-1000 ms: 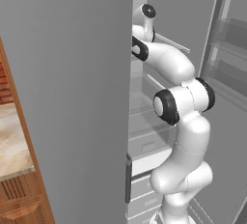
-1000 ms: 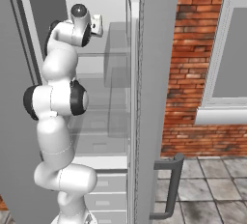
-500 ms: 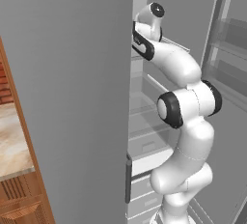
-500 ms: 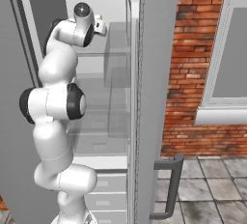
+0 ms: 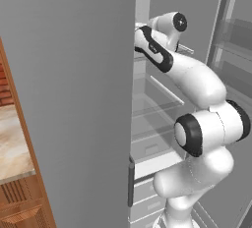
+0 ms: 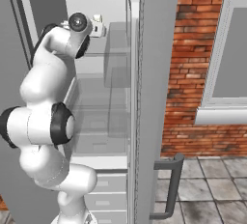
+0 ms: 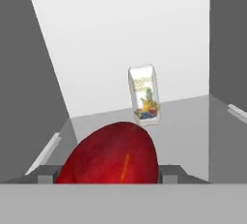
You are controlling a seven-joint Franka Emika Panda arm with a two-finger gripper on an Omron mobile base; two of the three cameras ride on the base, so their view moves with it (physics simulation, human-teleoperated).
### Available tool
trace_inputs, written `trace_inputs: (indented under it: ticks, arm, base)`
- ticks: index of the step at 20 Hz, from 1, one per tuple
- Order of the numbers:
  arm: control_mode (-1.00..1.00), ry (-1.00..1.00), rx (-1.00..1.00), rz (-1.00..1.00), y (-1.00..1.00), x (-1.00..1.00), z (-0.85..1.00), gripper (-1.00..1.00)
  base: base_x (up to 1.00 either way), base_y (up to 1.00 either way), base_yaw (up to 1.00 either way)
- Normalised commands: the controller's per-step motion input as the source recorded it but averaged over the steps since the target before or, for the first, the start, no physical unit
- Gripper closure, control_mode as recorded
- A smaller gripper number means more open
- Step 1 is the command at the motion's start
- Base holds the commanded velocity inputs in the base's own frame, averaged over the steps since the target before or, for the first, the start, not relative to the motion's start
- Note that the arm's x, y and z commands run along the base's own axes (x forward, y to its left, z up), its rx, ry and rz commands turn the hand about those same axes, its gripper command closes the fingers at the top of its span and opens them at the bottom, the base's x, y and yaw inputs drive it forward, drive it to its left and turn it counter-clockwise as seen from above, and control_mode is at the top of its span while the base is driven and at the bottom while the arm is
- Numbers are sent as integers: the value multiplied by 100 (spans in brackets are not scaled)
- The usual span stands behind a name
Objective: Pick the apple and mango from the fridge and place them on the plate next to the blender to make a fruit smoothie.
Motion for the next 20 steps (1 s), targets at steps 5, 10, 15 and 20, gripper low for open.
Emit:
trace_inputs:
  ticks: [5,10,15,20]
  arm:
    - [-100,-23,0,-2,-1,-100,34,100]
    - [-100,-2,0,-9,-21,-100,60,100]
    - [-100,12,0,-12,-25,-100,56,100]
    - [-100,31,-6,-11,-6,-100,0,100]
  base:
    - [0,0,0]
    - [0,0,0]
    - [0,0,0]
    - [0,0,0]
